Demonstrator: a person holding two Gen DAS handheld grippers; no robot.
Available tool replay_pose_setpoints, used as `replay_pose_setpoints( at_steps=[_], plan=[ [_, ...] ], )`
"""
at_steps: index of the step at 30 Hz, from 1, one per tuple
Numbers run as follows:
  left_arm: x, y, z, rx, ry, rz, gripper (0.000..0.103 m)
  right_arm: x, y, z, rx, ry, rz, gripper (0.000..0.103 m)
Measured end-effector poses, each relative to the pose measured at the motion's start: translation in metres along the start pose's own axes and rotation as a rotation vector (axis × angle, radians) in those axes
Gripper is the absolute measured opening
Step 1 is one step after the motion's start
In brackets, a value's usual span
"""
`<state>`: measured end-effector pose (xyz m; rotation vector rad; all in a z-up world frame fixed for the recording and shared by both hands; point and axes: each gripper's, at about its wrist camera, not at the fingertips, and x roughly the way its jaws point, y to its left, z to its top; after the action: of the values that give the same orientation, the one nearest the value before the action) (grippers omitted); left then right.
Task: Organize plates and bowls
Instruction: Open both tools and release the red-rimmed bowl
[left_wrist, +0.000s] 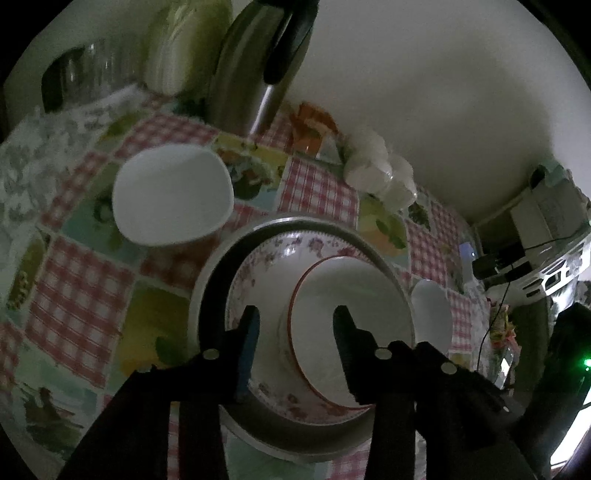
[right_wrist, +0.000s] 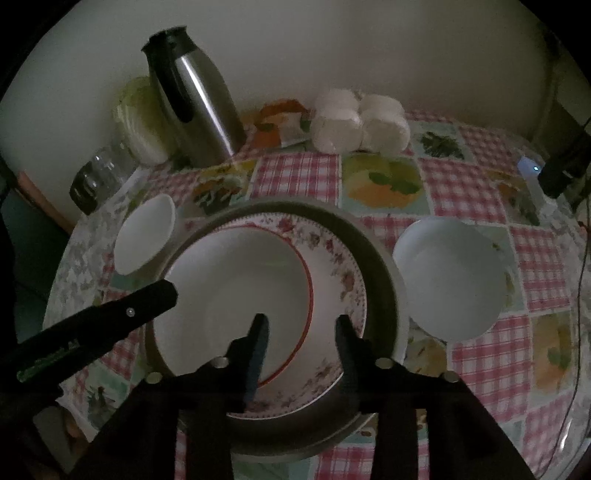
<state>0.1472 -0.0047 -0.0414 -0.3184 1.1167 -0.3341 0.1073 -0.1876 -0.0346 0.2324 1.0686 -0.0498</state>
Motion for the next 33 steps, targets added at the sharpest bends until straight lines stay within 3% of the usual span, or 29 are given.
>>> replay_pose_setpoints(
  at_steps=[2, 4, 10, 13, 18, 21, 26, 29, 33],
  plan=[
    [-0.005, 0.000, 0.000, 0.003, -0.012, 0.006, 0.052, -0.007, 0.000, 0.001, 0.001, -0.015, -0.004, 0.047],
    [-0.010, 0.002, 0.001, -0.002, -0.018, 0.013, 0.061, -0.013, -0.001, 0.001, 0.001, -0.029, -0.008, 0.056],
    [-0.020, 0.011, 0.001, -0.013, -0.030, 0.075, 0.066, -0.026, 0.004, 0.000, -0.032, -0.061, -0.026, 0.070],
    [-0.023, 0.013, 0.002, -0.008, -0.042, 0.104, 0.076, -0.028, 0.006, -0.001, -0.046, -0.073, -0.030, 0.077],
    [-0.025, 0.016, 0.001, 0.001, -0.040, 0.130, 0.082, -0.029, 0.005, -0.004, -0.046, -0.083, -0.037, 0.088],
    [-0.024, 0.016, 0.001, 0.011, -0.037, 0.142, 0.088, -0.027, 0.003, -0.006, -0.041, -0.081, -0.046, 0.102],
    [-0.027, 0.015, 0.001, 0.036, -0.066, 0.172, 0.089, -0.025, 0.001, -0.008, -0.044, -0.081, -0.062, 0.103],
    [-0.028, 0.017, 0.002, 0.039, -0.073, 0.186, 0.097, -0.024, 0.000, -0.008, -0.043, -0.078, -0.070, 0.103],
    [-0.028, 0.018, 0.002, 0.047, -0.093, 0.231, 0.098, -0.025, -0.002, -0.008, -0.040, -0.080, -0.077, 0.103]
  ],
)
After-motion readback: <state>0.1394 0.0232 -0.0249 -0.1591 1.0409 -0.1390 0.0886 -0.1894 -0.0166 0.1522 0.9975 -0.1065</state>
